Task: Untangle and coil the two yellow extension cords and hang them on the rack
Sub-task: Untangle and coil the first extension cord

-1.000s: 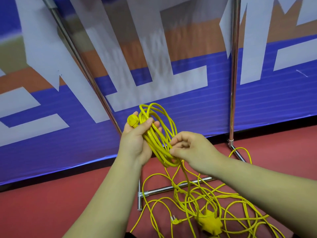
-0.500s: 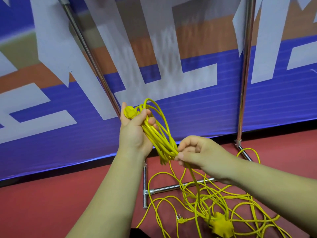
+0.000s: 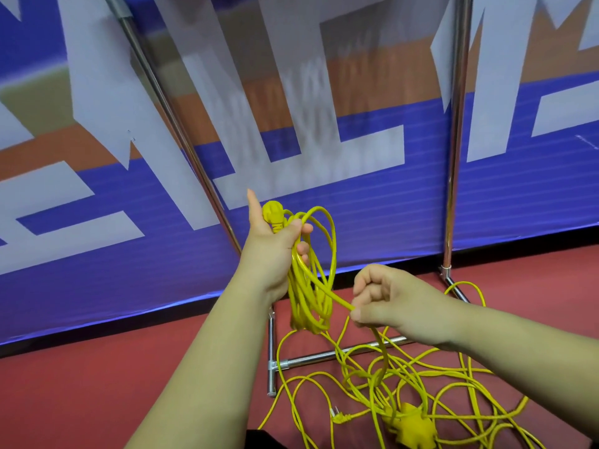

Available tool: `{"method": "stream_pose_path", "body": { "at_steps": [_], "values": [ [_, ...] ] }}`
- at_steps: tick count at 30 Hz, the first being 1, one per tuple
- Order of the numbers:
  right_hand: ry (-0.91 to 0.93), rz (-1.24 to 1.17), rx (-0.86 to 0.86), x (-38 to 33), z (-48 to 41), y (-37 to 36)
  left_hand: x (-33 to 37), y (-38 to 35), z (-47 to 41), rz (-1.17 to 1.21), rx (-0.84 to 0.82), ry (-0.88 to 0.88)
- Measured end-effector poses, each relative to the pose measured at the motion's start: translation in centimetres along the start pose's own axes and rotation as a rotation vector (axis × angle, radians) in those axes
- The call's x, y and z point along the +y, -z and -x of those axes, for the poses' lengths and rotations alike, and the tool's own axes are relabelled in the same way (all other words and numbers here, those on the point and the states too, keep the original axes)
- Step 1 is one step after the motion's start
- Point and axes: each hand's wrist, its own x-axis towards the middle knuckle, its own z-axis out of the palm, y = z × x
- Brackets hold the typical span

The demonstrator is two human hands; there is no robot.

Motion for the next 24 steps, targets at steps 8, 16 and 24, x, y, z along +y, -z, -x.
{"method": "stream_pose_path", "body": {
  "at_steps": [8,16,24],
  "values": [
    [0.197,0.202,0.414,-3.2,-1.0,3.2,-0.2,-0.1,1.8,-0.265,-0.299,0.099],
    [0.335,0.343,0.304,-5.3,-0.6,3.6,-2.3,-1.9,3.1,-0.42,-0.623,0.23],
    [0.206,0.11,0.061,-4.9,-0.8,4.4,-2.1,-2.6,3.2,-0.506,-0.64,0.232]
  ]
}}
